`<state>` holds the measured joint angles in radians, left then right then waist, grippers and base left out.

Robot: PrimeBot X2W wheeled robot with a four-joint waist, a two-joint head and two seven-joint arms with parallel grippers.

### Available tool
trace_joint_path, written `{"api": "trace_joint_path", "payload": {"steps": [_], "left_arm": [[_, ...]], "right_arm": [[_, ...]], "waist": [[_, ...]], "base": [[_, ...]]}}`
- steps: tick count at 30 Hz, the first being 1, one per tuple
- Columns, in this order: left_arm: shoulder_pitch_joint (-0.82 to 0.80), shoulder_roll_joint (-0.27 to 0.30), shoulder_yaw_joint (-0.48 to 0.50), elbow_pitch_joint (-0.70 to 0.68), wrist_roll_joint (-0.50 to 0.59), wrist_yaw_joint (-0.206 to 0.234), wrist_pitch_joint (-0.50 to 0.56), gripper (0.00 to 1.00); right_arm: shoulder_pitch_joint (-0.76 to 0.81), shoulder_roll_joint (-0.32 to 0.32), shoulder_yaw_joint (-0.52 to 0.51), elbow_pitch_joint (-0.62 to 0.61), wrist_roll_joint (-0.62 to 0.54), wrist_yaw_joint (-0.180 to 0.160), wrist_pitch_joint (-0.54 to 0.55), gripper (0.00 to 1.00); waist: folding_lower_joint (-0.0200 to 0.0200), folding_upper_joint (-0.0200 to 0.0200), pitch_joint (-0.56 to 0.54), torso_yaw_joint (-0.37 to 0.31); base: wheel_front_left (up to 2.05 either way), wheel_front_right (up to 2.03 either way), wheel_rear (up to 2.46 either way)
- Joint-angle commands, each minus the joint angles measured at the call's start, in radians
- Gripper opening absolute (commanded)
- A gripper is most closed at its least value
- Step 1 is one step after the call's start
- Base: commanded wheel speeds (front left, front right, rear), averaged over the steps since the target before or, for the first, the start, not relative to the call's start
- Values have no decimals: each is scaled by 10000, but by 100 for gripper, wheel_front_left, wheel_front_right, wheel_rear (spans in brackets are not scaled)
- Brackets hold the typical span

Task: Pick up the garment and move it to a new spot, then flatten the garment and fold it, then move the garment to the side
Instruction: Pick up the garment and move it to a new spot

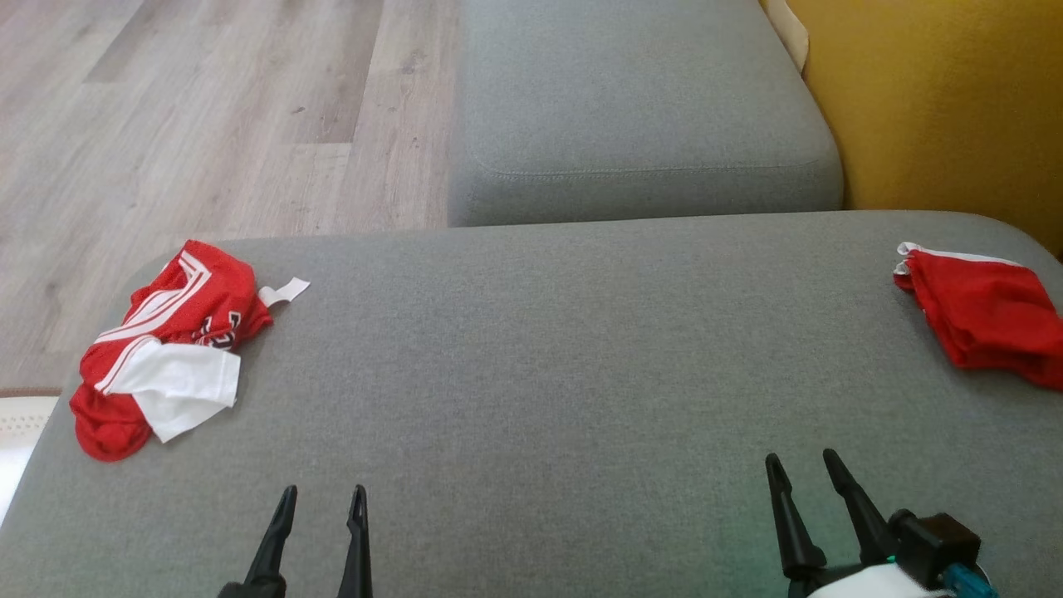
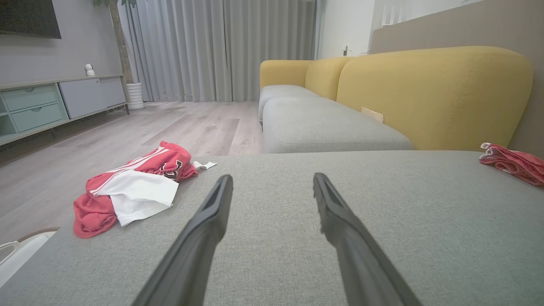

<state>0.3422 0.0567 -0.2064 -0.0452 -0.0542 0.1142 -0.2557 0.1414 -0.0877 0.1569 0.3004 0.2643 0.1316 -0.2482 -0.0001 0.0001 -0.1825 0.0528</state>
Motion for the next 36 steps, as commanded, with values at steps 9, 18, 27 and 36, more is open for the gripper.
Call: {"api": "trace_joint_path", "payload": {"steps": [9,18,27,36], "left_arm": [[-509,-63,327,-164,61,-65,-61,100],[-556,-63,324,-63,27,-73,-61,100],[-660,-64,288,13,45,-72,-61,100],[-774,-64,418,-3,109,-103,-61,100]], "right_arm": [[-196,39,90,-361,27,-9,-135,100],[-172,22,127,-334,-109,-9,-135,100],[-69,52,110,-303,-254,-9,-135,100],[-47,167,66,-367,-263,-9,-135,100]], "waist": [[1,-1,70,93],[1,-1,63,112],[1,-1,132,438],[1,-1,487,1825]], "base": [[0,0,0],[0,0,0],[0,0,0],[0,0,0]]}}
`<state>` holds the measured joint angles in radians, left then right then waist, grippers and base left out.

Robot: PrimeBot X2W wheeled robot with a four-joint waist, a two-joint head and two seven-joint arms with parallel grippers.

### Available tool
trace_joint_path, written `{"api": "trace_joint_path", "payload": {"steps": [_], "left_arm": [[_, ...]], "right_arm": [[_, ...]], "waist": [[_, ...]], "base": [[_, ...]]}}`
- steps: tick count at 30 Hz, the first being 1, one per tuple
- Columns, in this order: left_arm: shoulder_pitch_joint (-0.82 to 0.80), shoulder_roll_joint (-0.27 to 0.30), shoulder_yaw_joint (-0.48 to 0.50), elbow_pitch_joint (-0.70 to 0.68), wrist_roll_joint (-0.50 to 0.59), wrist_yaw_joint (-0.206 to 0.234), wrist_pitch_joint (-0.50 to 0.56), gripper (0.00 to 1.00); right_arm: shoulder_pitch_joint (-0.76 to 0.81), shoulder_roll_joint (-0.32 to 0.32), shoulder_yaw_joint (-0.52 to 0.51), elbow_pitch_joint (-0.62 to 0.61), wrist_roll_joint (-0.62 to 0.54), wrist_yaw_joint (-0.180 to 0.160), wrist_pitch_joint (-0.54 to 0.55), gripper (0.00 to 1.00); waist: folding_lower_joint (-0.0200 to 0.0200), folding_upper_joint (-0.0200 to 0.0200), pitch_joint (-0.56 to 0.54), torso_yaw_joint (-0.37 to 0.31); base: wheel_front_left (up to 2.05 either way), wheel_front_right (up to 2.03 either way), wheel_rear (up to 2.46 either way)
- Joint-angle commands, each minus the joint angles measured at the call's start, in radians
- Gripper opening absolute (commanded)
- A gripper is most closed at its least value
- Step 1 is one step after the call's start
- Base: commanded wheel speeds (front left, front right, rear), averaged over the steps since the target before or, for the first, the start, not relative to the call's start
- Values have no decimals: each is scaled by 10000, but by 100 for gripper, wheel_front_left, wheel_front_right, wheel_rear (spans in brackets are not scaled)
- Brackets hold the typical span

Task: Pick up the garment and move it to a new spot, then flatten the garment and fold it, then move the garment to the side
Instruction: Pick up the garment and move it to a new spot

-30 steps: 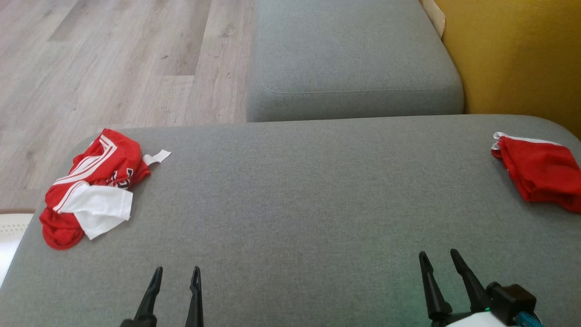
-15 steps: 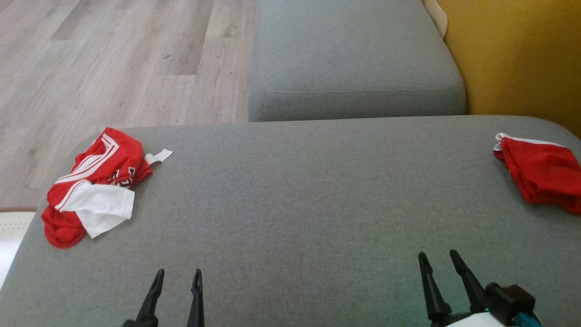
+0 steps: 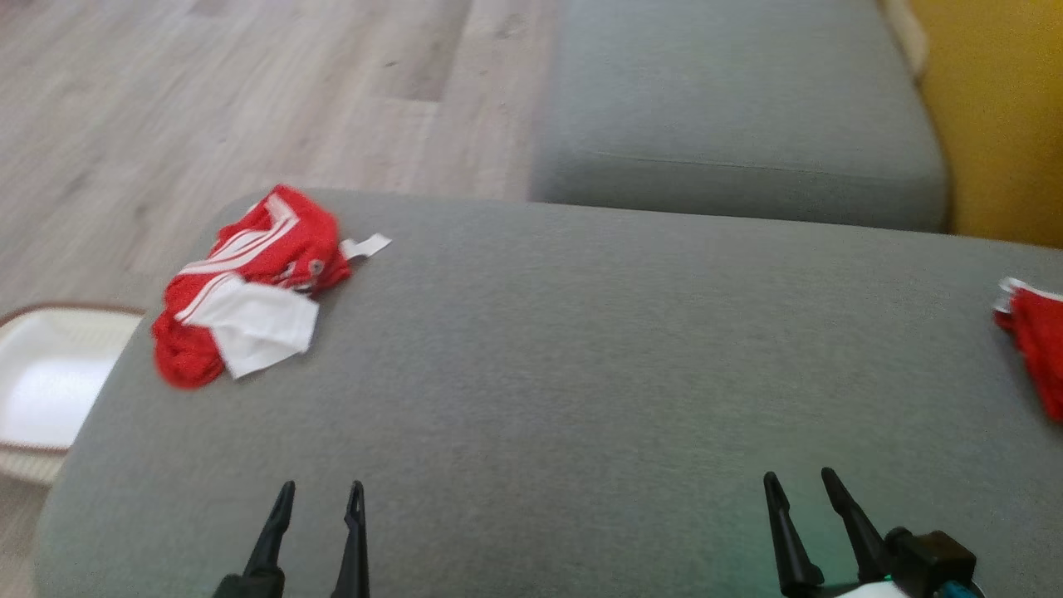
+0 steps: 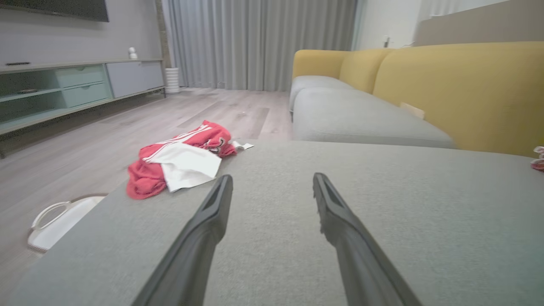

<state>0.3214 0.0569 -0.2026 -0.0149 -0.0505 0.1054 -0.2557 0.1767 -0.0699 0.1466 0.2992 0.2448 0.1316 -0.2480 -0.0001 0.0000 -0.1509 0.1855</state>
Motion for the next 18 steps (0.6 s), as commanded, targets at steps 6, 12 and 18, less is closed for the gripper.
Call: {"api": "trace_joint_path", "payload": {"steps": [6,12,18], "left_arm": [[-519,-66,520,-350,50,-1,-61,100],[-590,-66,735,-426,53,0,-61,100],[-591,-66,906,-478,-98,4,-61,100]], "right_arm": [[-566,71,212,-351,-93,-9,-137,100],[-760,115,193,-343,-103,-9,-137,100],[-820,105,227,-302,-171,-9,-137,100]], "waist": [[1,0,415,1598],[1,0,641,2450],[1,0,861,2811]], "base": [[0,0,0],[0,0,0],[0,0,0]]}}
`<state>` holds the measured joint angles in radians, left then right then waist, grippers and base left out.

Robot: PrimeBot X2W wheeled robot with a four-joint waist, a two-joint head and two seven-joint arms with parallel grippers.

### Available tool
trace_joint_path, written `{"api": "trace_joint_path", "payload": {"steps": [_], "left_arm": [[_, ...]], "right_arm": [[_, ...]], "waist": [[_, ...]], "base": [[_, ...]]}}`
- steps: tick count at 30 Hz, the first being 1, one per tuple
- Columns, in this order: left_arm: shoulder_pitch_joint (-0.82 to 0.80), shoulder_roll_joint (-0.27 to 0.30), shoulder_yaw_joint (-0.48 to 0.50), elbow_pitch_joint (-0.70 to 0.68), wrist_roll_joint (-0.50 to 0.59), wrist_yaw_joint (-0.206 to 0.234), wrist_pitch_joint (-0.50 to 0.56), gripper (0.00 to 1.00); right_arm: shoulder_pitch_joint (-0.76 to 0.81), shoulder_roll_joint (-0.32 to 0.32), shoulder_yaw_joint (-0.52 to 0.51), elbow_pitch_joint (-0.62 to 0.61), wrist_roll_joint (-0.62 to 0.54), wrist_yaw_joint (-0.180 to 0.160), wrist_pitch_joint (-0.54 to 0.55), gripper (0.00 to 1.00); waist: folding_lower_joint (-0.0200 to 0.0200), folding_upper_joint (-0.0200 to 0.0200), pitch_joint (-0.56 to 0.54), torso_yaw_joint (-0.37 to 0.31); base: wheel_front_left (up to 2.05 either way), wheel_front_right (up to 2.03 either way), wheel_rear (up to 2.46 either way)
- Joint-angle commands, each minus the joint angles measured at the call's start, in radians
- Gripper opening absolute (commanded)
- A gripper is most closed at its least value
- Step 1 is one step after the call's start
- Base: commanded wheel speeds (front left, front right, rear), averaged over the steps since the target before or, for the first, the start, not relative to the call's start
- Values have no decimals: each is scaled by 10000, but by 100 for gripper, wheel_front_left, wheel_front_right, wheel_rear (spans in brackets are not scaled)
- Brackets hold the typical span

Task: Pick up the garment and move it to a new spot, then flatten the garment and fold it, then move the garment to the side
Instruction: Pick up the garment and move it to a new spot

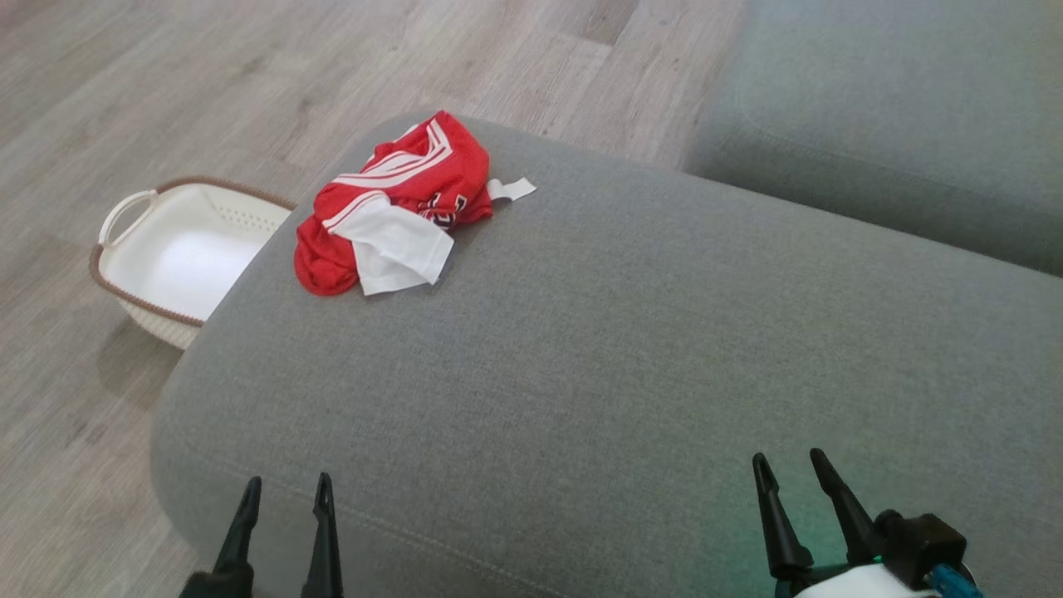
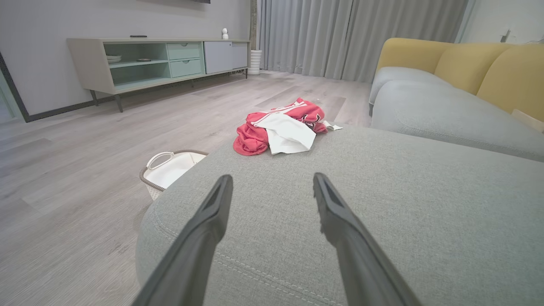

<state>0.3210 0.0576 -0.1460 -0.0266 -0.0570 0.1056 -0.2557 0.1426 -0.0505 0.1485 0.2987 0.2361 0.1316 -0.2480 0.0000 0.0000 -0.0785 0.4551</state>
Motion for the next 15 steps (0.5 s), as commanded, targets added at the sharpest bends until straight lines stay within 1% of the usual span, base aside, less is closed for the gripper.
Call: {"api": "trace_joint_path", "payload": {"steps": [1,4,8,12,15], "left_arm": [[-599,-74,375,-370,-56,-7,-61,100],[-697,-74,513,-404,-72,-23,-61,100],[-1322,127,526,-537,219,-285,-61,100],[-2836,424,591,-694,309,-646,-61,100],[-4389,727,717,-407,194,-1046,-61,100]], "right_arm": [[-480,-109,207,-295,-100,-9,-137,100],[-488,-195,194,-303,-149,-9,-137,100],[-490,-378,97,-355,-224,-9,-137,100],[-623,-742,45,-473,-366,-9,-137,100],[-830,-1070,32,-577,-475,-9,-137,100]], "waist": [[0,0,187,133],[0,0,373,114],[0,0,803,66],[0,0,1469,49],[0,0,2067,4]], "base": [[0,0,0],[0,0,0],[0,0,0],[0,0,0],[0,0,0]]}}
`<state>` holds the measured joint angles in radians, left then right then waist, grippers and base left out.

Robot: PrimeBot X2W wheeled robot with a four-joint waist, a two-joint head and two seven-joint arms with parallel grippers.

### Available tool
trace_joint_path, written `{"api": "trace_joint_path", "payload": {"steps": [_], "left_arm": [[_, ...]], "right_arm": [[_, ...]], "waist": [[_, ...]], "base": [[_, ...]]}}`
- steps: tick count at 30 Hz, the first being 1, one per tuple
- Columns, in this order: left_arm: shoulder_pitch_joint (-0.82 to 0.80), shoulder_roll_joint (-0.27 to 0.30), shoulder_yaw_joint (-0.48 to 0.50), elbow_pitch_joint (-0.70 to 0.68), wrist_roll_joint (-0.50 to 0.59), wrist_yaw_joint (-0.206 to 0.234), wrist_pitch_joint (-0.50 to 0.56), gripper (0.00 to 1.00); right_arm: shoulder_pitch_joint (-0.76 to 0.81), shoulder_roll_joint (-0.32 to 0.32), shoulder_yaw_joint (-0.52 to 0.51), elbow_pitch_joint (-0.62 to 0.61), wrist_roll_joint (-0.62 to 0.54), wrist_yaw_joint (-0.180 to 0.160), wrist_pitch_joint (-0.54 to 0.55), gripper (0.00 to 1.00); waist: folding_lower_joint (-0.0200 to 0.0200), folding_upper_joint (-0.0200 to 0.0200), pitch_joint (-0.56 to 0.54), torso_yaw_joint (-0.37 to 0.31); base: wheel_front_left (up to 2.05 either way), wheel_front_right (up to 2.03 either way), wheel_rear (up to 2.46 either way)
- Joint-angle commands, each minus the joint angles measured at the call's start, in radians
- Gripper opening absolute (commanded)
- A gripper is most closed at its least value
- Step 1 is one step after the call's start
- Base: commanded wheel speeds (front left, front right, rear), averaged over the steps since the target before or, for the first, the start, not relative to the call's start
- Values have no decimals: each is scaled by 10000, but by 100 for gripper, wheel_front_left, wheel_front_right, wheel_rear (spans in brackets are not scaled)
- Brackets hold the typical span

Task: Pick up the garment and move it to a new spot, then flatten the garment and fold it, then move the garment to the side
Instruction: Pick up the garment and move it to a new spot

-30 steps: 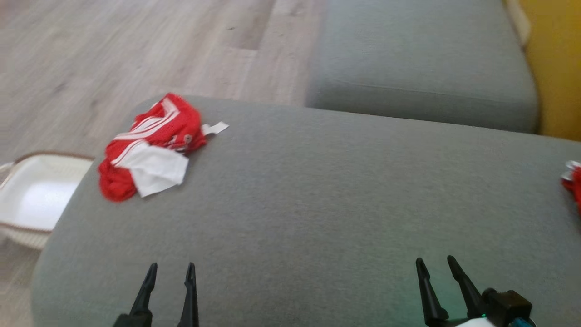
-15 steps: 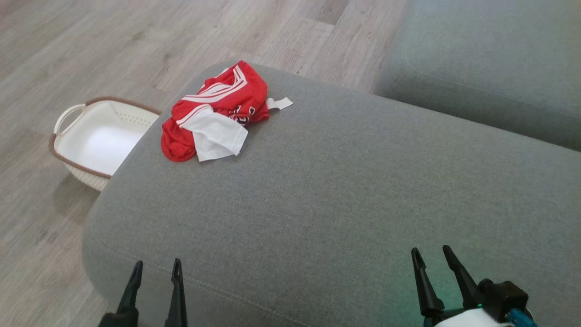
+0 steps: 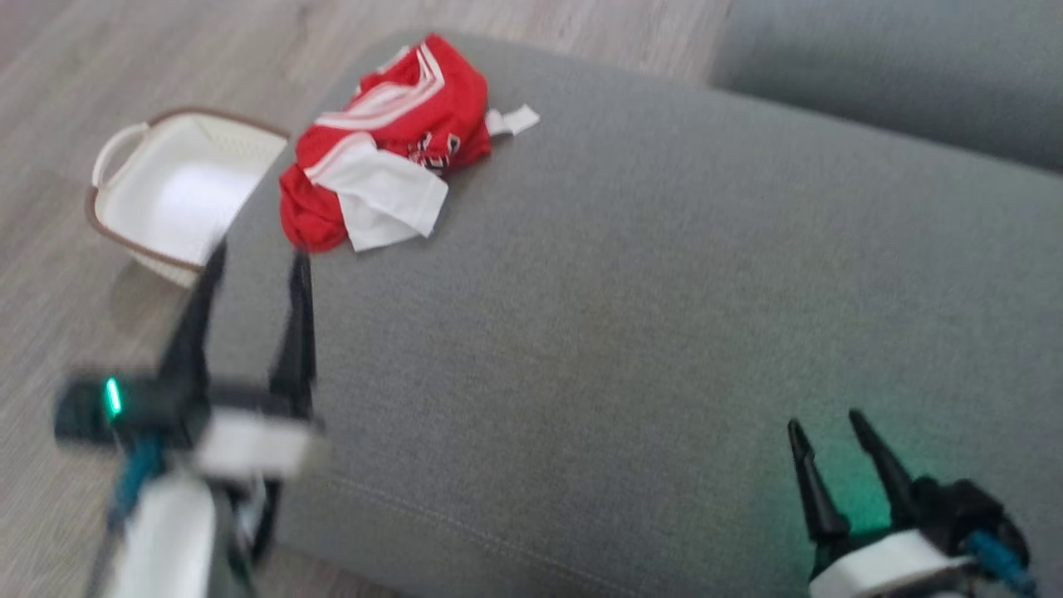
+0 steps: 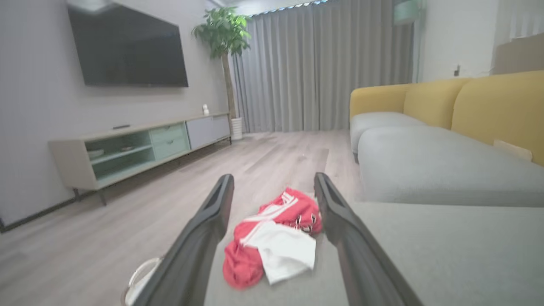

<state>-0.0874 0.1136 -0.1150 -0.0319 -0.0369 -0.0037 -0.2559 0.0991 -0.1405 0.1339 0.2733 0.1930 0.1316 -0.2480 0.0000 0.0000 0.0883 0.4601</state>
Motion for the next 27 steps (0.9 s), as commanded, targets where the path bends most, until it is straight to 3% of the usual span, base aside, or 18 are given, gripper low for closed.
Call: {"api": "trace_joint_path", "payload": {"steps": [1,8,14,15,20,27], "left_arm": [[-876,319,454,-49,-43,-113,-59,100],[-5422,1321,545,2942,-556,-1006,27,100],[-8414,2025,512,6508,-1057,-1206,114,100],[-9098,2115,458,7628,-1272,-1233,172,100],[-10124,2189,-156,9918,-2297,-1264,1073,100],[-10724,2489,-1197,11413,-3300,-1267,1707,100]], "right_arm": [[-481,-292,196,-349,-72,-9,-137,100],[-1113,-1193,345,-556,-121,-9,-137,100],[-1630,-1877,240,-920,-108,-9,-137,100],[-1655,-1985,220,-1058,-49,-9,-137,100],[-1607,-2295,52,-1427,-42,-9,-137,100],[-1434,-2471,-317,-2021,-113,-9,-102,100]], "waist": [[0,0,578,-69],[0,0,1991,-453],[0,0,3117,-1107],[0,0,3421,-1326],[0,0,4045,-1831],[0,0,4918,-2135]], "base": [[0,0,0],[0,0,0],[0,0,0],[0,0,0],[0,0,0],[0,0,0]]}}
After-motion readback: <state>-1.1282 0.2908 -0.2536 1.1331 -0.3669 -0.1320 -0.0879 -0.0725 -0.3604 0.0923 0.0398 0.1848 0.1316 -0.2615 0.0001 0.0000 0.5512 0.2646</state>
